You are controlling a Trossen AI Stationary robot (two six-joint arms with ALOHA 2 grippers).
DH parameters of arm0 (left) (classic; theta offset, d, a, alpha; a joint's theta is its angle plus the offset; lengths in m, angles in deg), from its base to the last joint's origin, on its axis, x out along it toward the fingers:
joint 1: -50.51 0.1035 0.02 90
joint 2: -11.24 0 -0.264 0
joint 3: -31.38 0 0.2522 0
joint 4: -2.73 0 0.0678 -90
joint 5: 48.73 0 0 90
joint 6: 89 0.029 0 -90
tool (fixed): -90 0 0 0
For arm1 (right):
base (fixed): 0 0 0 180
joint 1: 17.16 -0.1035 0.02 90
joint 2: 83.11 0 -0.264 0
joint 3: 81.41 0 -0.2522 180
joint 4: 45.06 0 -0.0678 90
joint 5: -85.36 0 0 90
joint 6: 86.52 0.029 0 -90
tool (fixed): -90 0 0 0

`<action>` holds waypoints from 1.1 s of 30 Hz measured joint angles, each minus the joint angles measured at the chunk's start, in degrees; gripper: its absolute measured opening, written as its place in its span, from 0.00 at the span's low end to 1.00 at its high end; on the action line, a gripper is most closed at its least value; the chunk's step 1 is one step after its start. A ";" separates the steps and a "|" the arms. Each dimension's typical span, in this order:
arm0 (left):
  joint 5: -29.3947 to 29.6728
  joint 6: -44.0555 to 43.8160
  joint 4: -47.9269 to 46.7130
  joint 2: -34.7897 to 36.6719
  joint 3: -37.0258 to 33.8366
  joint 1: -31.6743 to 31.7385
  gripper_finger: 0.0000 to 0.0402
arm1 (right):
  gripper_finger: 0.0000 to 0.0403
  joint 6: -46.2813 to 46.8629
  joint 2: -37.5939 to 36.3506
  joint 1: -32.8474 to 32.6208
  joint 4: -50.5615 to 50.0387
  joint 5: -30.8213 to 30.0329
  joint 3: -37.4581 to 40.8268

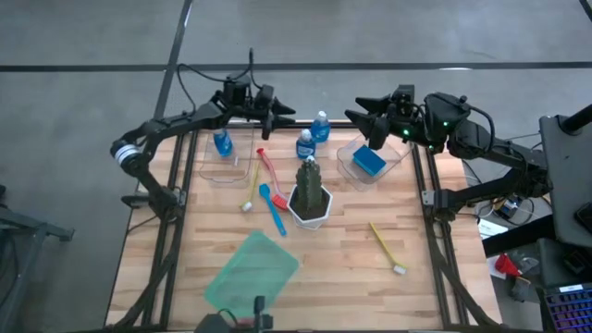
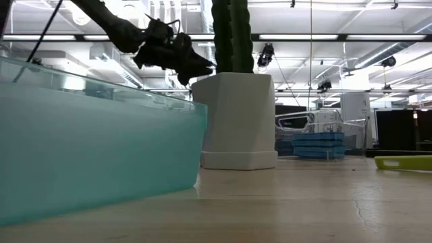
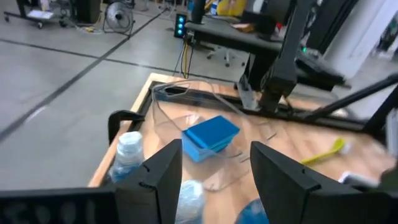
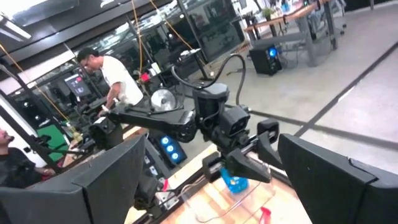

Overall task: Pick & Place Kitchen Sink Supplies
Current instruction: Put the blue liquid detergent into the left transparent bin

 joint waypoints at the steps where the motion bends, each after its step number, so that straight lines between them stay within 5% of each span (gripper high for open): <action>1: 0.31 1.45 -0.03 -0.57 0.19 0.00 0.45 | 0.91 0.44 0.00 0.00 -0.15 0.02 0.00; 33: 7.84 10.25 -0.31 -13.05 2.90 -4.96 0.45 | 0.91 3.68 0.00 -0.02 -3.66 -1.68 0.00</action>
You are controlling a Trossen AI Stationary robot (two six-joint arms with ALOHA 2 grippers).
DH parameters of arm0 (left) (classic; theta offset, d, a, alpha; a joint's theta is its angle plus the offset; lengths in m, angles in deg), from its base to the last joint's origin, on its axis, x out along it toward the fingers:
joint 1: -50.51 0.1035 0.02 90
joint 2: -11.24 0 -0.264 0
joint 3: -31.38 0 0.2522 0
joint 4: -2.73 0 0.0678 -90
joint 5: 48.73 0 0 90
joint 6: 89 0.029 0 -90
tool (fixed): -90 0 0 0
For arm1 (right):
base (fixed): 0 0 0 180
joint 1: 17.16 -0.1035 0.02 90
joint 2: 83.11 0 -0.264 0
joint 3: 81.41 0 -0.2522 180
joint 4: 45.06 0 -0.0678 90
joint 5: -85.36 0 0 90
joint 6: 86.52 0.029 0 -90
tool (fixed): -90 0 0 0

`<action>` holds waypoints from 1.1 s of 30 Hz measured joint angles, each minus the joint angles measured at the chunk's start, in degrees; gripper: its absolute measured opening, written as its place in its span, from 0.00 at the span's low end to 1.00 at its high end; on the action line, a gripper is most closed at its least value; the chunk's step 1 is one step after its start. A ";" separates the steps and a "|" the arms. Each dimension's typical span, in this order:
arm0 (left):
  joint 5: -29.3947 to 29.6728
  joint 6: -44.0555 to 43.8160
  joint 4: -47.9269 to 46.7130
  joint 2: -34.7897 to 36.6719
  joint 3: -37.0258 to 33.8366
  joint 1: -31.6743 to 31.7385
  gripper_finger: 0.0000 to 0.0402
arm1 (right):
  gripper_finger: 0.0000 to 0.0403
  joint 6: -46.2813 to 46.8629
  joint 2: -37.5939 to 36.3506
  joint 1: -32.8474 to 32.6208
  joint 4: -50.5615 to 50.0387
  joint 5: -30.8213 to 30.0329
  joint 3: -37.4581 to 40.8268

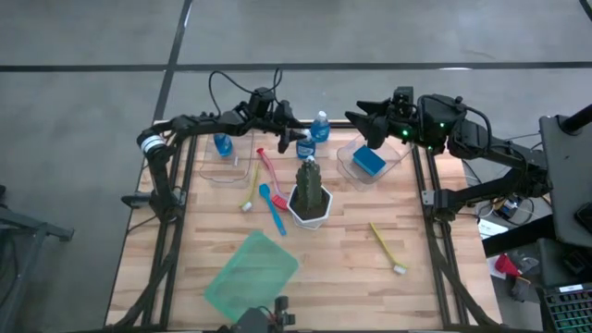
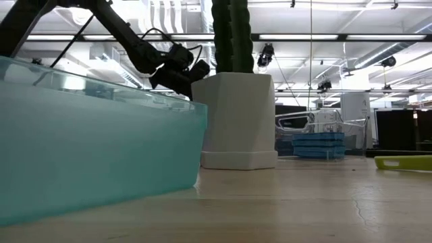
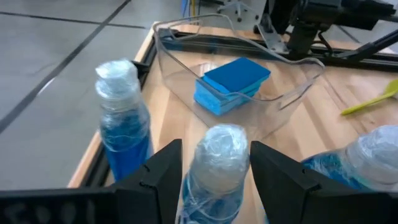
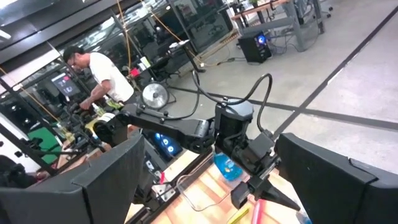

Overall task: Pick & Place Kitchen Sink Supplies
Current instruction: Put the blue liquid detergent into the left transparent bin

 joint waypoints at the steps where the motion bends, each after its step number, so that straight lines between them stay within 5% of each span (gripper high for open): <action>1: 0.04 0.00 -0.09 -0.11 0.00 -0.09 0.45 | 0.91 0.00 0.00 0.00 -0.14 -0.02 0.00; 9: -0.61 -0.56 -0.13 -0.67 0.00 -0.89 0.43 | 0.91 -0.04 0.00 0.00 -0.44 -1.46 0.00; 17: -0.33 -0.29 0.00 -0.67 0.00 -1.40 0.29 | 0.91 -0.04 0.00 0.00 -0.55 -1.46 0.00; 33: 6.77 -12.08 -4.43 3.92 -0.02 -0.89 0.29 | 0.91 -0.64 0.00 0.05 -0.34 -1.75 0.00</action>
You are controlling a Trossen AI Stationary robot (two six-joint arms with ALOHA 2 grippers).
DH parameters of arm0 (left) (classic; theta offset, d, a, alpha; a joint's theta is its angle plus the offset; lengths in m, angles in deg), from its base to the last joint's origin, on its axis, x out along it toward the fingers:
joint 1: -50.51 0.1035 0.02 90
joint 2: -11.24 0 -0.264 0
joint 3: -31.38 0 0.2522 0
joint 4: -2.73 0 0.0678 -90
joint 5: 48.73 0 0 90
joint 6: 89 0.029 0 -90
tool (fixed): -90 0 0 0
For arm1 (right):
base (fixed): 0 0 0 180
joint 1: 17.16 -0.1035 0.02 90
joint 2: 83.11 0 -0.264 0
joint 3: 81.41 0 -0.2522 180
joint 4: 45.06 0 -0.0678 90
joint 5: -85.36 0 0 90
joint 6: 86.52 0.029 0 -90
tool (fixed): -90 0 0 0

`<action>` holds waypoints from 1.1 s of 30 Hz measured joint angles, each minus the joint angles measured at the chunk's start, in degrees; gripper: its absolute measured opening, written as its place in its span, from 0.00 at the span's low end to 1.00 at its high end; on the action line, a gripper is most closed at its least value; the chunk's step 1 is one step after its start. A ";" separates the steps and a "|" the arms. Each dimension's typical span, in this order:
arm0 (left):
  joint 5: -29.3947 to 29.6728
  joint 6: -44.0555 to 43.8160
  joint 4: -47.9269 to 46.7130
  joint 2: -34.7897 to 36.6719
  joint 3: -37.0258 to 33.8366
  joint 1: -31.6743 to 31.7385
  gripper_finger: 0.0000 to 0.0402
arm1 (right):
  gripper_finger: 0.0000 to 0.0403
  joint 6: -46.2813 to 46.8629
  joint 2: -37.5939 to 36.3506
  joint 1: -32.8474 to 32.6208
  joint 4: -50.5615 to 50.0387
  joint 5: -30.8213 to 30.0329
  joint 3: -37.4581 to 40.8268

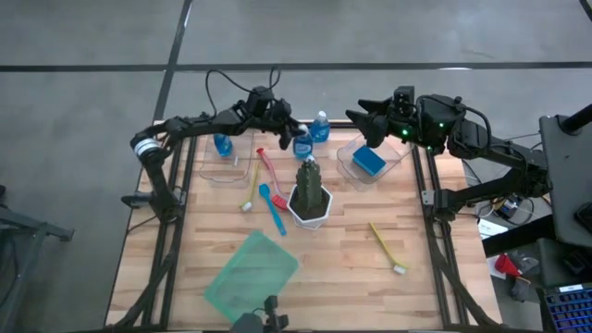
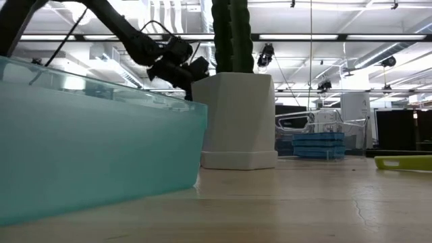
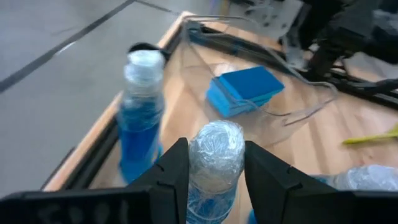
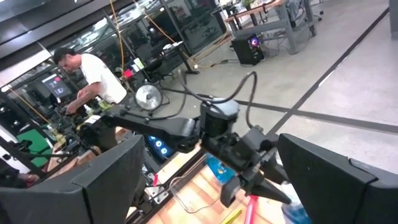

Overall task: Pick & Place Kitchen Sink Supplies
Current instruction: Put the blue liquid detergent into the left transparent bin

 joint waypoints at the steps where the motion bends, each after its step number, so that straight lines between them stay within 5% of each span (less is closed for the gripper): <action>1: 1.37 -0.03 -1.43 0.79 0.00 0.00 0.29 | 0.91 -0.08 0.00 -0.01 0.01 -0.61 0.00; 15: 16.60 -9.10 -15.41 14.98 -0.13 -0.28 0.30 | 0.91 -6.56 -0.04 0.35 0.55 -2.71 -0.16; 33: 53.86 -22.46 -40.44 34.37 -1.15 -2.37 0.30 | 0.91 -20.03 -0.09 0.32 0.60 -2.66 -4.22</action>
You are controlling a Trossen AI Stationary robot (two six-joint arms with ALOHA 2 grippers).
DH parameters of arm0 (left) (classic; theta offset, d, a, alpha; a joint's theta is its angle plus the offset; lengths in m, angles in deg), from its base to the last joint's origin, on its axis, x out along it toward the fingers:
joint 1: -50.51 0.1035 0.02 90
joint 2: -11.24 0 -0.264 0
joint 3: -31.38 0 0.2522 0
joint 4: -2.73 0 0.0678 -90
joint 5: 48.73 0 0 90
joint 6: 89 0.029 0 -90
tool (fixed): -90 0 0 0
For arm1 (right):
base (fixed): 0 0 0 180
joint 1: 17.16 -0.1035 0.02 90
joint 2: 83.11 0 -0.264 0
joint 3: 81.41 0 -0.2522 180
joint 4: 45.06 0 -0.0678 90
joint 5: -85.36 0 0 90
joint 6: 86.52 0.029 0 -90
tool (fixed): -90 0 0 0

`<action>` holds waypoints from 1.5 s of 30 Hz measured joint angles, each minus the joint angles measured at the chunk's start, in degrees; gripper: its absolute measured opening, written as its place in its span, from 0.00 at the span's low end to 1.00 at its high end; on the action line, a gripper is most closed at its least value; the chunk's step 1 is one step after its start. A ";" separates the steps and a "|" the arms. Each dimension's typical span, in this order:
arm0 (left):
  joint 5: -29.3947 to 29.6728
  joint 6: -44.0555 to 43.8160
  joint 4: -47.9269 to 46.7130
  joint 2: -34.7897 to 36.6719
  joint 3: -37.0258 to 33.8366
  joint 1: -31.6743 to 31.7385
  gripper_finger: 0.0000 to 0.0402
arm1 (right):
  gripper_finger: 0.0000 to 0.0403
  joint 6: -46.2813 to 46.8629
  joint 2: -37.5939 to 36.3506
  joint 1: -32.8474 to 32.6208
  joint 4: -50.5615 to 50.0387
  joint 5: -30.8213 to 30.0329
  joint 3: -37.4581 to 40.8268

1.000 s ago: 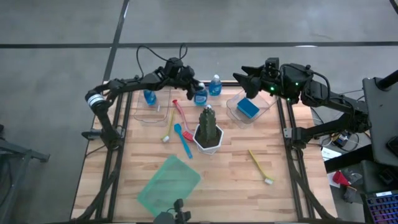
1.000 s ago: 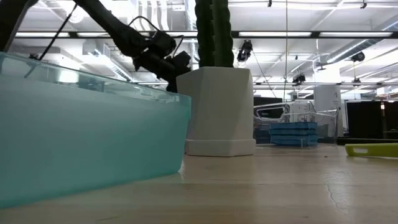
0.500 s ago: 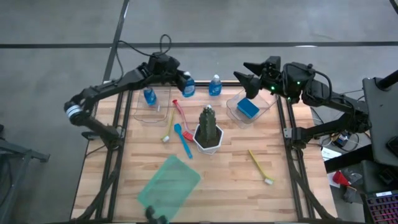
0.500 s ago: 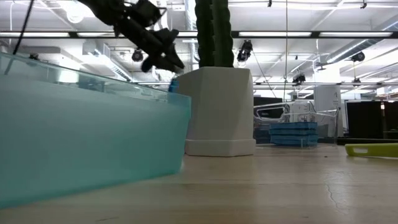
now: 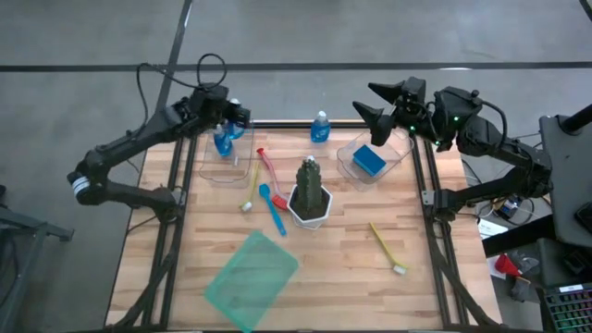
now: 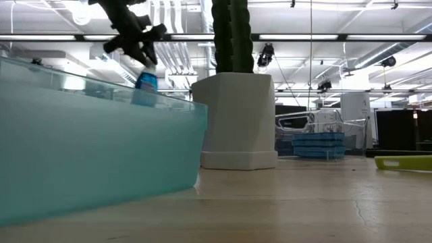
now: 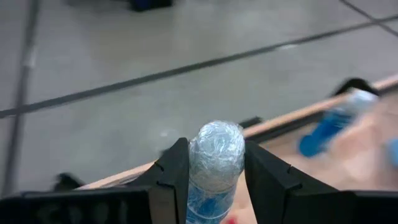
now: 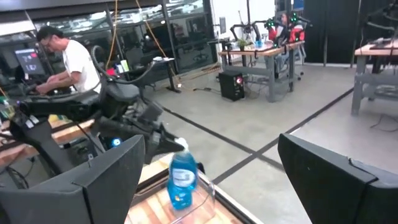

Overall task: Pick & Place Kitchen Sink Supplies
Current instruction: Put the blue liquid detergent into the left transparent bin

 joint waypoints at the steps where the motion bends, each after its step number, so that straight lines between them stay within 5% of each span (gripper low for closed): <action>1: 1.26 -0.85 -0.18 0.66 -0.55 -0.15 0.30 | 0.91 -0.19 0.00 0.00 -0.03 0.02 0.00; 8: 5.20 -9.06 1.09 2.43 -5.41 -2.18 0.29 | 0.91 -0.23 0.00 0.00 -0.17 0.09 0.00; 22: 26.49 -18.50 16.84 2.28 -20.12 -12.25 0.30 | 0.91 -1.75 0.00 0.00 -0.78 0.17 0.00; 45: 28.37 -21.34 32.69 -3.66 -32.38 -12.86 0.30 | 0.91 -5.14 0.00 0.02 -0.74 0.13 0.00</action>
